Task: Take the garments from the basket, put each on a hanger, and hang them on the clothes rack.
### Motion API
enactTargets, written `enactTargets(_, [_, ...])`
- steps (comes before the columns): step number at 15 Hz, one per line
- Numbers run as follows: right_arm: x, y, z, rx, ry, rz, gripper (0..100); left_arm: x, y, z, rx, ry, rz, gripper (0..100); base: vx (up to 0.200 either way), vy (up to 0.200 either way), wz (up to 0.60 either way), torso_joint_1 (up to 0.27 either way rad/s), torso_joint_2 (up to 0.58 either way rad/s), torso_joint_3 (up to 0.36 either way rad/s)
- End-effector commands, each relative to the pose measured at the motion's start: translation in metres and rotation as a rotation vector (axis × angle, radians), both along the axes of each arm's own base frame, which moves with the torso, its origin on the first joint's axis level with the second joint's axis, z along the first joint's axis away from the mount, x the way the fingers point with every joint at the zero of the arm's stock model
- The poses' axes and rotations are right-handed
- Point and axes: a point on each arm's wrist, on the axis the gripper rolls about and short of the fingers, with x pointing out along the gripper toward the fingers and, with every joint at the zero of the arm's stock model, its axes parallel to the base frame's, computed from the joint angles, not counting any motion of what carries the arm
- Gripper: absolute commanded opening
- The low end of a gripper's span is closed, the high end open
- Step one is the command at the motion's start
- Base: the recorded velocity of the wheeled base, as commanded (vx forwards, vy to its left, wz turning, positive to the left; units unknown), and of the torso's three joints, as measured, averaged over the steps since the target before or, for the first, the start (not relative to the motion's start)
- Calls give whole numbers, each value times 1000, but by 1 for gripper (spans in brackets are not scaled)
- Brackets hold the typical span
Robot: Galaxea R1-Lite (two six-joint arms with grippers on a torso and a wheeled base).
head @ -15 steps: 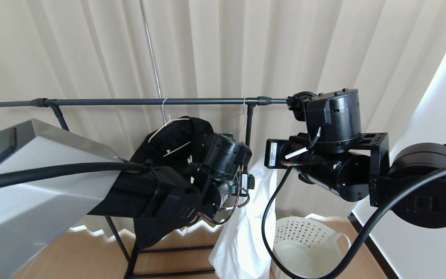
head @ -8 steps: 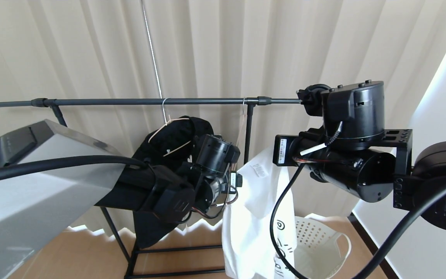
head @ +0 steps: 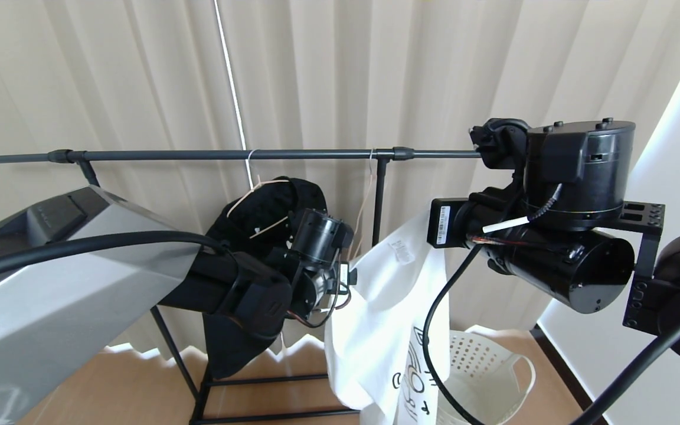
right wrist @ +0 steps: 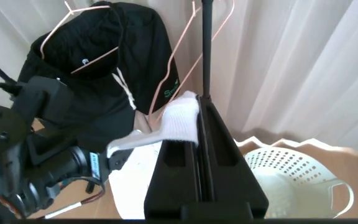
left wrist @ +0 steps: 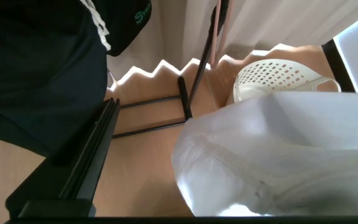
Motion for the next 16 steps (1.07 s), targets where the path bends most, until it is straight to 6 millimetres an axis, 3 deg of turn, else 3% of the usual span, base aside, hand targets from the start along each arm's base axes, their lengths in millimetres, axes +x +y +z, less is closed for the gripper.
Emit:
enactTargets(1, [4,-4,-4,-12,6,-16,0,2,6,2,0,-1,17,100,0,0,0,0,0,0])
enactTargets(15, [47,-41,-13,-58,-17,-170,0,-25,26,12,9,1,24,100,0,0,0,0,0,0])
enactTargets(16, [50,-42,-13,-54,-27,-178,0,-26,28,14,6,-4,25,0,0,0,0,0,0,0])
